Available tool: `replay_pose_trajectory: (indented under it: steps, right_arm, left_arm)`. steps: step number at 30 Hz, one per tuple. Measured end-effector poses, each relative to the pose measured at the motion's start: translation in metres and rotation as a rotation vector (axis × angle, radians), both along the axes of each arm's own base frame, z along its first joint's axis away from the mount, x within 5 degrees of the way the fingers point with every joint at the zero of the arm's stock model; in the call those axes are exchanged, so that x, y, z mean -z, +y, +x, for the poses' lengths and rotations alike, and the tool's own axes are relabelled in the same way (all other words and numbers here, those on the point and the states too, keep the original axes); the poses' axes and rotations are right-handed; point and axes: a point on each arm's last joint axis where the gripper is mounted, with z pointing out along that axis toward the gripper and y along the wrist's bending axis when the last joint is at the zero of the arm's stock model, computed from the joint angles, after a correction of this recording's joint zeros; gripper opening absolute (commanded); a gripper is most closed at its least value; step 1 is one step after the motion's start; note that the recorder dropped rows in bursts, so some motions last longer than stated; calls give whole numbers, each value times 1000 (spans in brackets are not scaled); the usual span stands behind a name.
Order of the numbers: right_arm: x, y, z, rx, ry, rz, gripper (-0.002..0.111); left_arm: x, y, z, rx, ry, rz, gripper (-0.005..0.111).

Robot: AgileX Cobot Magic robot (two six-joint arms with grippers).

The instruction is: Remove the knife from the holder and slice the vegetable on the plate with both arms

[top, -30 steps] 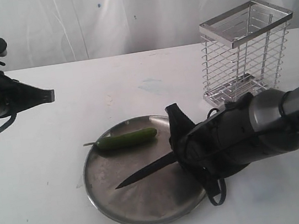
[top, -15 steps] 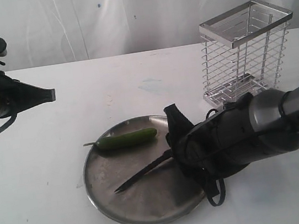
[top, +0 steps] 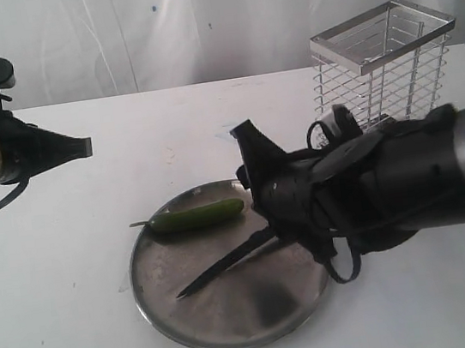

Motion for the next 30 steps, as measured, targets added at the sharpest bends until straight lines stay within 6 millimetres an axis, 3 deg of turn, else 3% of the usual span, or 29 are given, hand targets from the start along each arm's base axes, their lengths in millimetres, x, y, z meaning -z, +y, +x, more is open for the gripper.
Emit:
replay_pose_trajectory:
  steps: [3,9,14,19,22,28,30]
  right_arm:
    - [-26,-3,-4,-114,-121,-63,46]
    - [-82,-13,-18,-511,-433,-301,37]
    - [-94,-23,-15,-802,-447,-258,37]
    - [-89,-28,-8,-1097,-489,-556,36]
    - [-90,-31,-4,-1239,-391,-704,36]
    - [-75,-45,21,-1541,85,-1036,36]
    - [-66,-46,29,-1616,168,-1094,36]
  left_arm:
    - [0,0,0,0,0,0,0]
    - [0,0,0,0,0,0,0]
    - [0,0,0,0,0,0,0]
    - [0,0,0,0,0,0,0]
    - [0,0,0,2,0,-1,0]
    - [0,0,0,-4,-1,2,0]
    - [0,1,0,-11,-2,7,0]
